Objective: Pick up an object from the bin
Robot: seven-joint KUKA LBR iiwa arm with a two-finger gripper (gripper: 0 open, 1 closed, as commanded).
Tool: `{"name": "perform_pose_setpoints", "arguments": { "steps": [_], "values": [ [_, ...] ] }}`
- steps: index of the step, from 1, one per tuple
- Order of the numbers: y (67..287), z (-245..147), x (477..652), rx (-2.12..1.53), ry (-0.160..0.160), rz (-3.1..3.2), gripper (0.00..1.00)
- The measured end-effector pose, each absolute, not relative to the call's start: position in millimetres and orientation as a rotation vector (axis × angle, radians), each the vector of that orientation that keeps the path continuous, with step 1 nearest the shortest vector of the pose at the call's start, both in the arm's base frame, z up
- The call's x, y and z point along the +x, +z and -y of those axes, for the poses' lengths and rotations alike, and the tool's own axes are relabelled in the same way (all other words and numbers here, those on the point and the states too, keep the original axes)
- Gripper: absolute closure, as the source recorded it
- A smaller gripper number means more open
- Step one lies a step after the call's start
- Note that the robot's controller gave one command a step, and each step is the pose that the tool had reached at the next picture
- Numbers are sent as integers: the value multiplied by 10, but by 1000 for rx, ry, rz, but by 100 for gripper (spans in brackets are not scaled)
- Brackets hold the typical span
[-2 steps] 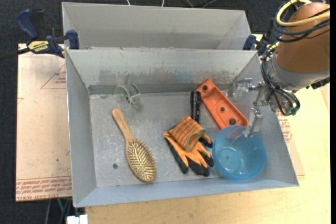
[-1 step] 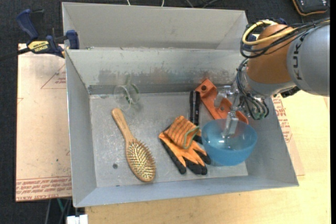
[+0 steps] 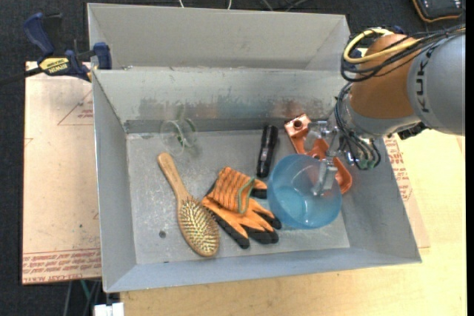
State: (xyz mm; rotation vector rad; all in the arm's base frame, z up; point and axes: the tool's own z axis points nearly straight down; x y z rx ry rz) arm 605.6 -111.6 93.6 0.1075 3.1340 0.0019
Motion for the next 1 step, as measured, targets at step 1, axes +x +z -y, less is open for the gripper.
{"name": "perform_pose_setpoints", "arguments": {
  "steps": [1],
  "values": [
    [712,1086,6233,111,17,-3113,0]
  ]
}}
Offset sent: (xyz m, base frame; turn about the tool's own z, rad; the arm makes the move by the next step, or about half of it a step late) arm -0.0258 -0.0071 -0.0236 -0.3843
